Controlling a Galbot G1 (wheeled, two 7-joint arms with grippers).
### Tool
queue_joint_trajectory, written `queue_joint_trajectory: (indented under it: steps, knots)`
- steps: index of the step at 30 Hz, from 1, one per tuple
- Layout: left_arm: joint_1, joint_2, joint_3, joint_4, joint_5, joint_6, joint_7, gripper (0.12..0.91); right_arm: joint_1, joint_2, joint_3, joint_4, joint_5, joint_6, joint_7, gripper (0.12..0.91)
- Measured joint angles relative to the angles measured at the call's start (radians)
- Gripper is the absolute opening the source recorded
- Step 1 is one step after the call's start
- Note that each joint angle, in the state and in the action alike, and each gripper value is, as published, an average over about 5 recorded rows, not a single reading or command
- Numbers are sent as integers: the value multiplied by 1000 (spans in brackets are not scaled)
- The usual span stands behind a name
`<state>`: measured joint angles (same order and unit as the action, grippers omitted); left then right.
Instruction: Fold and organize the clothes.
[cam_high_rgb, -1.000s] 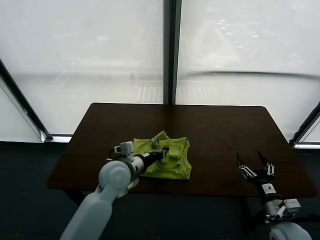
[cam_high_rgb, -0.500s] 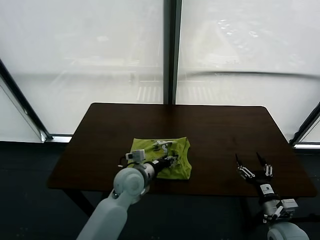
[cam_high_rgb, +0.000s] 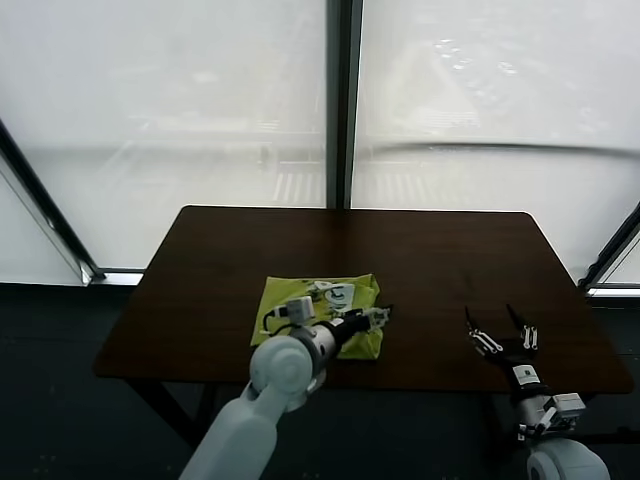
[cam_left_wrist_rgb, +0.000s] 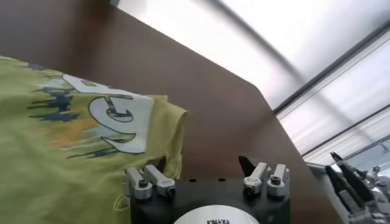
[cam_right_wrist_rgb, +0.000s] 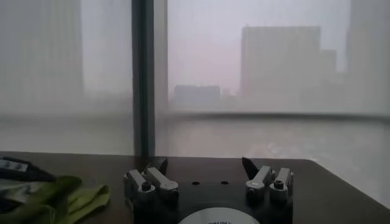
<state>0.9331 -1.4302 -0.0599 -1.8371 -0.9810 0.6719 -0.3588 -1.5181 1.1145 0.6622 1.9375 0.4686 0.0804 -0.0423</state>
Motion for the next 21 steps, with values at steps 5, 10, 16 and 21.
queue_joint_trajectory:
  steps: [5, 10, 16, 21]
  knots:
    - [-12, 87, -60, -51, 22, -32, 28, 907, 34, -49, -48, 48, 50, -129, 3, 907]
    - [0, 198, -121, -80, 87, -68, 63, 907, 112, -116, -135, 87, 151, -291, 50, 907]
    - [6, 326, -158, -96, 9, -39, 62, 907, 192, -176, -229, 90, 230, -334, 73, 907]
    - [-3, 424, -170, -79, -67, -30, 62, 907, 202, -185, -268, 85, 253, -330, 101, 907]
